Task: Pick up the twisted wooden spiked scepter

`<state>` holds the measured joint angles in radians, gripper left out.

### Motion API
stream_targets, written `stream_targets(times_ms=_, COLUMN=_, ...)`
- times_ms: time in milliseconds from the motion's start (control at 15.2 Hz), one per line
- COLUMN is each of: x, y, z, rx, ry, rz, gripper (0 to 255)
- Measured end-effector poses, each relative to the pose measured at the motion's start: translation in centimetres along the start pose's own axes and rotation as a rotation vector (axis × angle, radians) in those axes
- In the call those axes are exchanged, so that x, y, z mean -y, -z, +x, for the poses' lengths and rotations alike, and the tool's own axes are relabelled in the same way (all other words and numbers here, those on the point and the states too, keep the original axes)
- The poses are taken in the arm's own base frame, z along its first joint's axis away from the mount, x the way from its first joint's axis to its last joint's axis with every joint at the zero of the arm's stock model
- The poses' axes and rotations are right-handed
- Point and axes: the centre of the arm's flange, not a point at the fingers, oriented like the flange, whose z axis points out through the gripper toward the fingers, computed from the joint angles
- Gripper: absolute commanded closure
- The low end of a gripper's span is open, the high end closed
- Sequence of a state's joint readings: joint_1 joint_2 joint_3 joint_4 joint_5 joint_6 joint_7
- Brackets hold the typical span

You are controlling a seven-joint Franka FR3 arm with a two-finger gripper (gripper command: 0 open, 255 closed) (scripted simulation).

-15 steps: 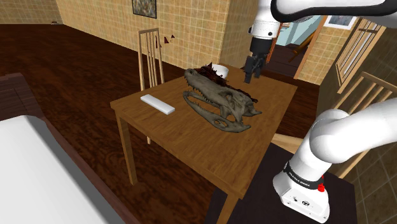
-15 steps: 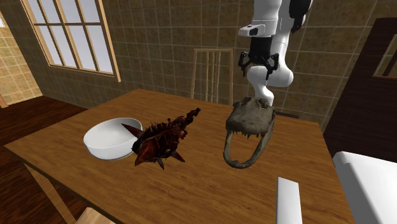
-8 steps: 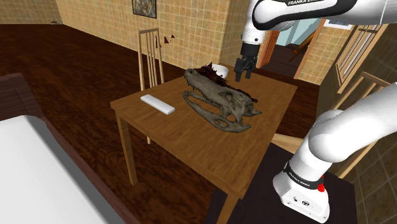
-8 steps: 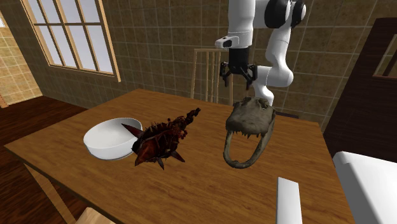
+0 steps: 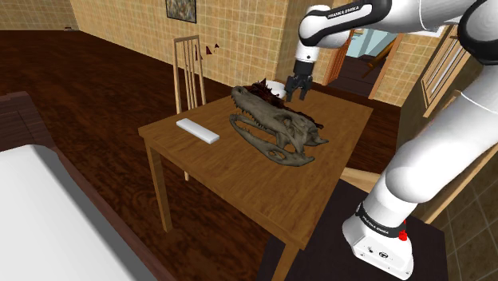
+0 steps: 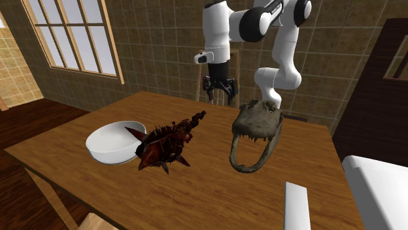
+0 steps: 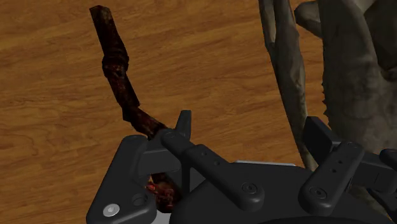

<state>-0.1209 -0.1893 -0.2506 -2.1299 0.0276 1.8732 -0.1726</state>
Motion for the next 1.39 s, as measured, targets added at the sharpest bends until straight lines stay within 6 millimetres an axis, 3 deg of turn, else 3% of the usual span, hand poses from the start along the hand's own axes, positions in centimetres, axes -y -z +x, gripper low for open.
stream_targets(times_ms=660, x=-9.2, y=-4.4, z=8.7, rx=0.001, ry=-0.103, rz=0.058, gripper=0)
stream_targets(times_ms=1188, x=-10.1, y=-8.2, z=9.6, rx=0.001, ry=-0.111, rz=0.063, gripper=0)
stream_targets(times_ms=1254, x=-10.2, y=-8.4, z=9.7, rx=0.001, ry=-0.111, rz=0.063, gripper=255)
stream_targets(times_ms=1386, x=-10.2, y=-8.5, z=9.7, rx=0.0, ry=-0.111, rz=0.063, gripper=255)
